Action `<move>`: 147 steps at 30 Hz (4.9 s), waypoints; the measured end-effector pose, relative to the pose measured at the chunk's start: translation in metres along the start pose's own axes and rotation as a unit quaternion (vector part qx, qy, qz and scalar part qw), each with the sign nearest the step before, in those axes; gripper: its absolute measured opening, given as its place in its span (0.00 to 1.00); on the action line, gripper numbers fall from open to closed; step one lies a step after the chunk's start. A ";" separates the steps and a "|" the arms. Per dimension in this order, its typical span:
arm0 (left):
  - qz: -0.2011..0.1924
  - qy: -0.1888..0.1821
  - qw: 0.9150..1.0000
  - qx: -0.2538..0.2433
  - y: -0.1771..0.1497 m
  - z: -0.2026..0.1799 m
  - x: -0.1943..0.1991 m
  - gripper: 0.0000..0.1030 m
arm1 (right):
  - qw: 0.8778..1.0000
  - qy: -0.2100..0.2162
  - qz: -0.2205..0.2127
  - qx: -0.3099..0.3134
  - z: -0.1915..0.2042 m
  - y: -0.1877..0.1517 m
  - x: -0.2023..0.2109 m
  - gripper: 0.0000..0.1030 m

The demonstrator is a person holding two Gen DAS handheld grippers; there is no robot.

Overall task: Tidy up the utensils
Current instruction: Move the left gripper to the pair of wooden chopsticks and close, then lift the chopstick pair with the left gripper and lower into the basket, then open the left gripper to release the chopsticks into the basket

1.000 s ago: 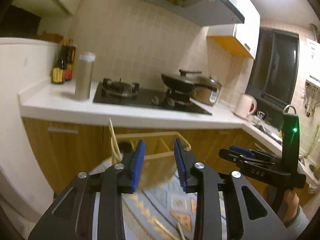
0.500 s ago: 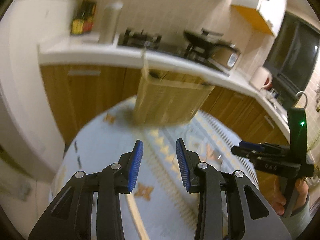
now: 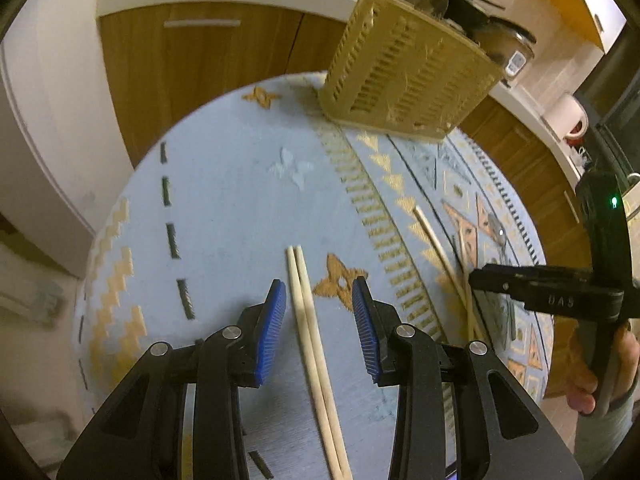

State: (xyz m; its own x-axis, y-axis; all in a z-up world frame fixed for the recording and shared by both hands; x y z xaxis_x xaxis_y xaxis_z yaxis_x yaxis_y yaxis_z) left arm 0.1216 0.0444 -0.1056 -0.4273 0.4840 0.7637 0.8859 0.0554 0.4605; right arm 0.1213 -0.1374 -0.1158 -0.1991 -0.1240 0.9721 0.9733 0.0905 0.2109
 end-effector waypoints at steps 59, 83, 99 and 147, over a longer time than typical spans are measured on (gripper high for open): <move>-0.075 0.021 0.995 -0.063 0.034 -0.050 0.025 0.09 | 0.986 0.041 -0.120 0.105 -0.006 0.005 0.063 0.03; -0.328 -0.064 0.937 -0.100 0.150 -0.126 0.139 0.09 | 0.931 0.123 -0.339 0.062 0.006 0.084 0.206 0.03; -0.454 -0.031 0.878 -0.150 0.243 -0.150 0.177 0.09 | 0.885 0.107 -0.454 0.002 -0.028 0.184 0.286 0.03; -0.304 -0.038 0.937 -0.167 0.169 -0.131 0.090 0.36 | 0.944 -0.029 -0.329 -0.003 -0.054 0.135 0.167 0.32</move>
State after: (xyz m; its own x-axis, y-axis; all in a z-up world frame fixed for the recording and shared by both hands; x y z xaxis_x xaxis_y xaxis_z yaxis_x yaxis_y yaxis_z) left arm 0.2092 -0.0167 0.1002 -0.8096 0.5131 0.2852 0.3708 0.0702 0.9261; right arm 0.2251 -0.1989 0.0696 -0.7666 -0.0969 0.6347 0.6371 0.0082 0.7707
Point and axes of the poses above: each gripper's, at about its wrist camera, not at the fingertips, and x roughly against the way its jaws point, z to its left, y to its top, the point moved 9 cm from there along -x, roughly the way its jaws point, and after that the axes turned 10 degrees about -y, right-handed, at the moved point
